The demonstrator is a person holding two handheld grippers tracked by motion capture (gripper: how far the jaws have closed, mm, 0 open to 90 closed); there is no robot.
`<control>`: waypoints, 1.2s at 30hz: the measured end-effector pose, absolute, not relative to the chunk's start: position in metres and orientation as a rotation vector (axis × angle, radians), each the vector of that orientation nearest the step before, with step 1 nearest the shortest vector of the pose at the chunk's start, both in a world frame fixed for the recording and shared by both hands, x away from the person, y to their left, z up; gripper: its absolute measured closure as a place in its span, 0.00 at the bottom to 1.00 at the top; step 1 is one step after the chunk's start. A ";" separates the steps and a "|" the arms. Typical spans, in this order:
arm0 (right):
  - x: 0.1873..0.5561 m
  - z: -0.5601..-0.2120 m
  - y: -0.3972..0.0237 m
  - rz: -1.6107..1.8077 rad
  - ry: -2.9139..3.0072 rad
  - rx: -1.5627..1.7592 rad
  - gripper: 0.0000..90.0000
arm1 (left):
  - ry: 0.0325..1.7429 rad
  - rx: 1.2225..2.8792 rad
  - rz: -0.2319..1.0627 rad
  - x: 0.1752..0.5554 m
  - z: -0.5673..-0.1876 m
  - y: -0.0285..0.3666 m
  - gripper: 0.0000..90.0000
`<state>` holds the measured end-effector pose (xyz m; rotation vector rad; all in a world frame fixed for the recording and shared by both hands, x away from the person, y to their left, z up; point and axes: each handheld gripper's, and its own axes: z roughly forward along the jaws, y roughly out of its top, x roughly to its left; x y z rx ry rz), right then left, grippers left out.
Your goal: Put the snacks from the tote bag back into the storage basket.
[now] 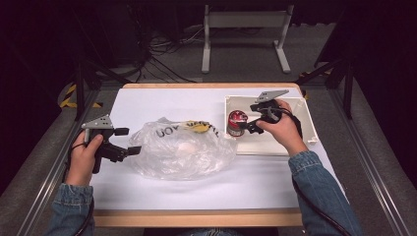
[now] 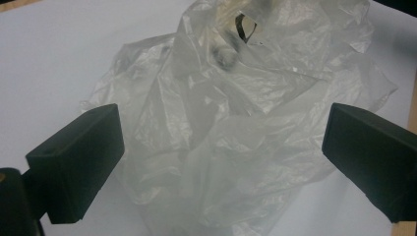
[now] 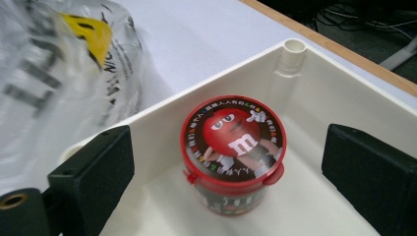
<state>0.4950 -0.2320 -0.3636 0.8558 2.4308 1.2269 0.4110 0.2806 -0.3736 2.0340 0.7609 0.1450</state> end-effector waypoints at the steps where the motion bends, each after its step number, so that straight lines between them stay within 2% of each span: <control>1: 0.490 -0.359 -0.234 1.236 2.424 0.875 0.07 | 0.758 2.040 0.149 0.410 -0.374 0.281 0.03; 10: 0.451 -0.337 -0.258 1.241 2.413 0.887 0.07 | 0.790 2.009 0.163 0.398 -0.379 0.286 0.03; 18: 0.423 -0.333 -0.275 1.220 2.432 0.884 0.07 | 0.808 1.970 0.170 0.387 -0.382 0.289 0.04; 31: 0.382 -0.352 -0.303 1.308 2.367 0.885 0.05 | 0.821 1.980 0.166 0.374 -0.392 0.290 0.03; 36: 0.368 -0.371 -0.313 1.335 2.345 0.897 0.04 | 0.808 1.988 0.162 0.371 -0.398 0.291 0.03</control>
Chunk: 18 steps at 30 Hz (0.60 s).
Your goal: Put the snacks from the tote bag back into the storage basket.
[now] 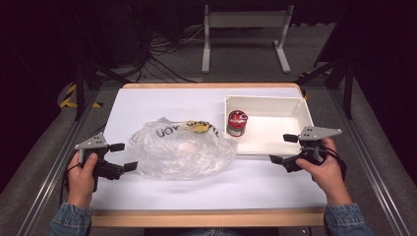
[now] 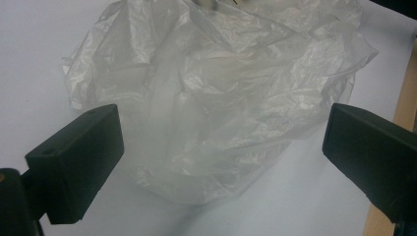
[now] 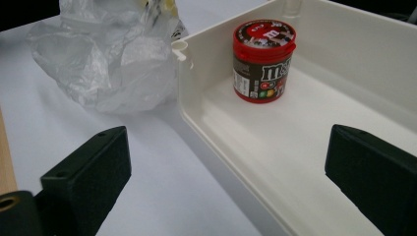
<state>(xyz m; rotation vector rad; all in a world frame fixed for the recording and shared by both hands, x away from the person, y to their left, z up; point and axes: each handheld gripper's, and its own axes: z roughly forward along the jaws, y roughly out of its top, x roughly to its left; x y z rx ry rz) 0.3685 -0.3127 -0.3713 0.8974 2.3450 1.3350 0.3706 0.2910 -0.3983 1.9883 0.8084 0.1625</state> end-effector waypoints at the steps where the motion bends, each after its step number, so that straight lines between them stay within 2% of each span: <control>1: 0.367 -0.374 -0.314 1.351 2.345 0.885 0.04 | 0.809 1.986 0.173 0.370 -0.399 0.292 0.03; 18: 0.357 -0.411 -0.321 1.335 2.357 0.927 0.06 | 0.797 1.964 0.153 0.362 -0.415 0.294 0.03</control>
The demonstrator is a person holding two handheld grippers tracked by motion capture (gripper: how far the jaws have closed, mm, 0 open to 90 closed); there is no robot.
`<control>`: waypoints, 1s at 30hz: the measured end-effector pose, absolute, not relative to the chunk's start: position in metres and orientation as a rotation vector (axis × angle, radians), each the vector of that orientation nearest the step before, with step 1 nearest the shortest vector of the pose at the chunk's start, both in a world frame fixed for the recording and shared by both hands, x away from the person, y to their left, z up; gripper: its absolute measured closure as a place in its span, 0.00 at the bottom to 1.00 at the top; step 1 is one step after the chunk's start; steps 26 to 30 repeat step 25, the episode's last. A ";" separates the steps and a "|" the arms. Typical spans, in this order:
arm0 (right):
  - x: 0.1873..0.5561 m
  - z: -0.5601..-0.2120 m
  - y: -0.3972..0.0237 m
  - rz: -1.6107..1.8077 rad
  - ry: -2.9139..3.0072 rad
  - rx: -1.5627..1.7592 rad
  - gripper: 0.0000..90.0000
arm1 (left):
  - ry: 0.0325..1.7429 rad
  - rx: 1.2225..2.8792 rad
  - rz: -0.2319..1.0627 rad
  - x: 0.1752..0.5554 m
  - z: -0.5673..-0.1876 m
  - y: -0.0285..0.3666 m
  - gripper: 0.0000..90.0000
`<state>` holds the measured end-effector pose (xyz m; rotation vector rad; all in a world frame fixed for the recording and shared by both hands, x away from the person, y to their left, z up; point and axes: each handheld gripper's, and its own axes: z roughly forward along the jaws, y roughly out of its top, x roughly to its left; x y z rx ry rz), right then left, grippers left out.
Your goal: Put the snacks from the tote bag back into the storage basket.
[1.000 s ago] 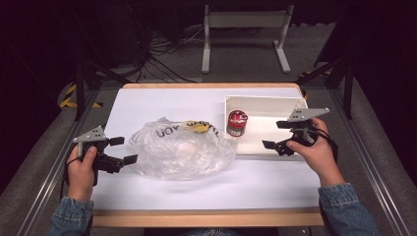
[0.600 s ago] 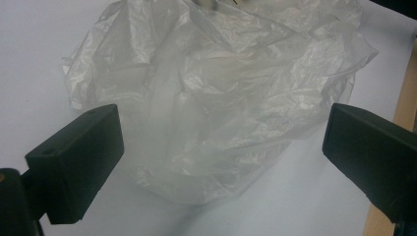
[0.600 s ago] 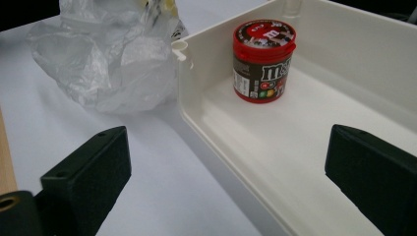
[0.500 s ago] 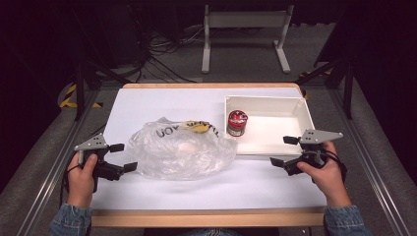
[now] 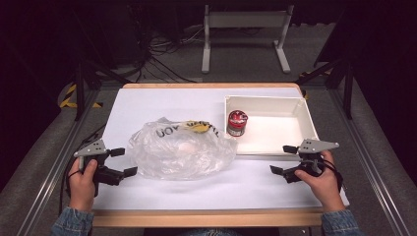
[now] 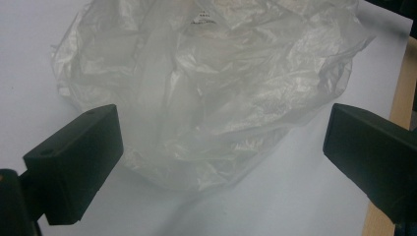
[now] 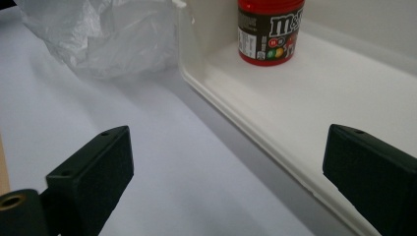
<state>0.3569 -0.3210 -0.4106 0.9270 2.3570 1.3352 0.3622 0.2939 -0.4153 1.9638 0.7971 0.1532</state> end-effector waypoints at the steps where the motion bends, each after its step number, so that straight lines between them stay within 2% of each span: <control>1: 0.357 -0.413 -0.321 1.330 2.363 0.928 0.06 | 0.791 1.968 0.149 0.363 -0.417 0.295 0.03; 17: 0.359 -0.443 -0.319 1.191 2.420 0.996 0.10 | 0.806 1.998 0.103 0.365 -0.433 0.295 0.03; 30: 0.359 -0.443 -0.316 1.192 2.405 0.998 0.10 | 0.837 1.995 0.126 0.365 -0.438 0.295 0.03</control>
